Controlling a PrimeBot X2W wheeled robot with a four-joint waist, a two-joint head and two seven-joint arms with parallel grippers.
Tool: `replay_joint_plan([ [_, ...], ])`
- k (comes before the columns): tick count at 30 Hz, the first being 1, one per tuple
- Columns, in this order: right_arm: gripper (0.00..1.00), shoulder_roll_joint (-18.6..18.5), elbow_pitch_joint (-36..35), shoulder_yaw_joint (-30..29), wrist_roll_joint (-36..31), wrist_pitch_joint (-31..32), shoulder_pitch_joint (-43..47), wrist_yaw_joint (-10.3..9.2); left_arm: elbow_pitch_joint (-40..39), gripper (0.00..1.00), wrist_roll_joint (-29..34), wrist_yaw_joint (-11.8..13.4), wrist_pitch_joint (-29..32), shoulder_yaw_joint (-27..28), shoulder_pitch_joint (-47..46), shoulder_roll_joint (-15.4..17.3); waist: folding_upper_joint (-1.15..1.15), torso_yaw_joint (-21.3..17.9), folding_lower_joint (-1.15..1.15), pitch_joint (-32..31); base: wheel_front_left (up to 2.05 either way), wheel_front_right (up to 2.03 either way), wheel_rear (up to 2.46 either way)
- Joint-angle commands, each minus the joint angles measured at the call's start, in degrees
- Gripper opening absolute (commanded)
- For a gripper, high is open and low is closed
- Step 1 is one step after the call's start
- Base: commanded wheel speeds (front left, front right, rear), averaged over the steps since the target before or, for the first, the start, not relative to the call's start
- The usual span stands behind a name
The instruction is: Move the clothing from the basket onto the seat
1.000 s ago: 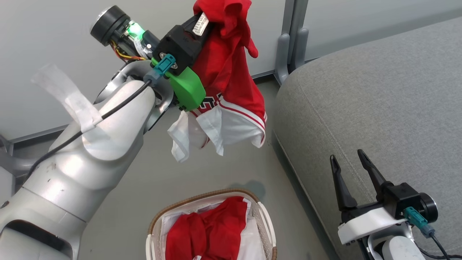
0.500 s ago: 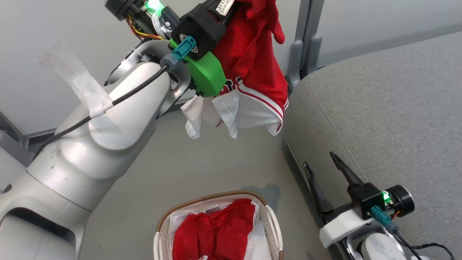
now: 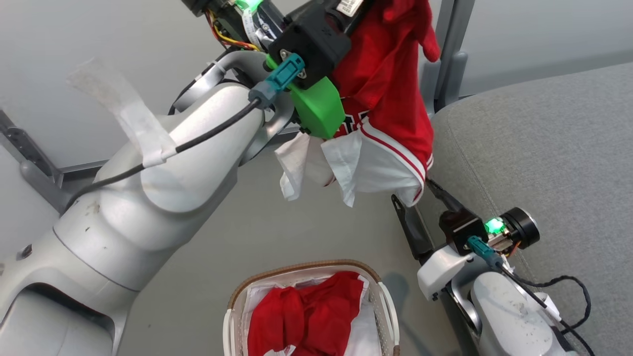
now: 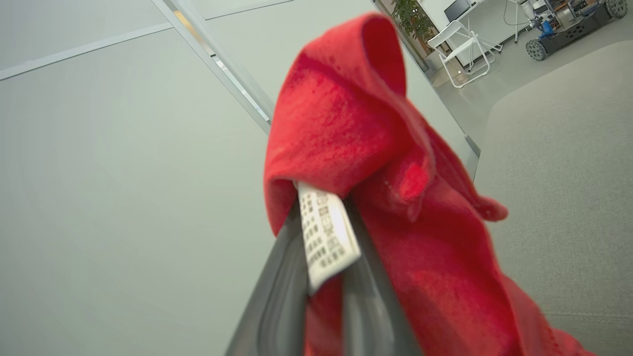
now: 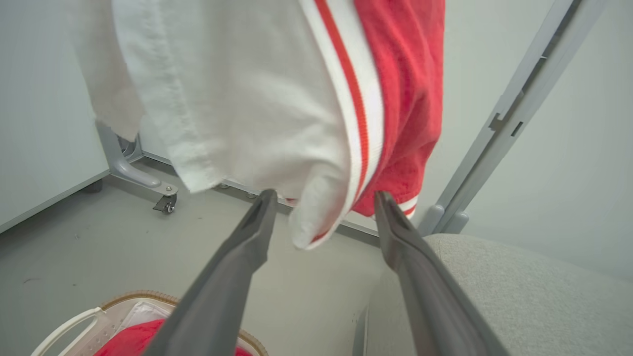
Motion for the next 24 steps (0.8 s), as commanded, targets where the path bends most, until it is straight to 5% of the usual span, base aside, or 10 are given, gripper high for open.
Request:
replay_joint_plan([
  [1,1.00,-0.2,0.8,0.0,-0.6,-0.1,-1.4,-0.06,-0.7,0.00,-0.6,0.5,0.1,-0.2,-0.4,-0.1,0.00,0.7,0.00,0.1,0.00,0.00,0.00],
  [12,1.00,-0.2,-3.3,-2.7,-3.7,-0.1,-7.3,-0.06,-4.2,0.00,-1.5,1.0,0.8,-1.0,2.3,1.0,0.00,2.0,0.00,0.4,0.00,0.00,0.00],
  [13,0.53,-0.2,-3.8,-2.7,-3.6,-0.1,-7.3,-0.06,-4.3,0.00,-1.6,1.2,0.7,-1.0,2.7,1.0,0.00,2.0,0.00,0.4,0.00,0.00,0.00],
  [16,0.07,-0.2,-4.6,-2.5,-3.3,-0.1,-7.4,-0.06,-4.4,0.00,-2.2,1.6,0.5,-1.1,4.2,1.7,0.00,1.9,0.00,0.3,0.00,0.00,0.00],
  [17,0.00,-0.2,-4.8,-2.2,-3.2,-0.1,-7.5,-0.06,-4.4,0.00,-2.4,1.7,0.4,-1.2,4.7,1.9,0.00,1.8,0.00,0.4,0.00,0.00,0.00],
  [24,0.00,-0.2,-5.8,-1.6,-2.3,-0.1,-7.1,-0.06,-3.7,0.00,-4.0,3.0,-0.7,-0.8,8.4,3.2,0.00,1.2,0.00,0.5,0.00,0.00,0.00],
])
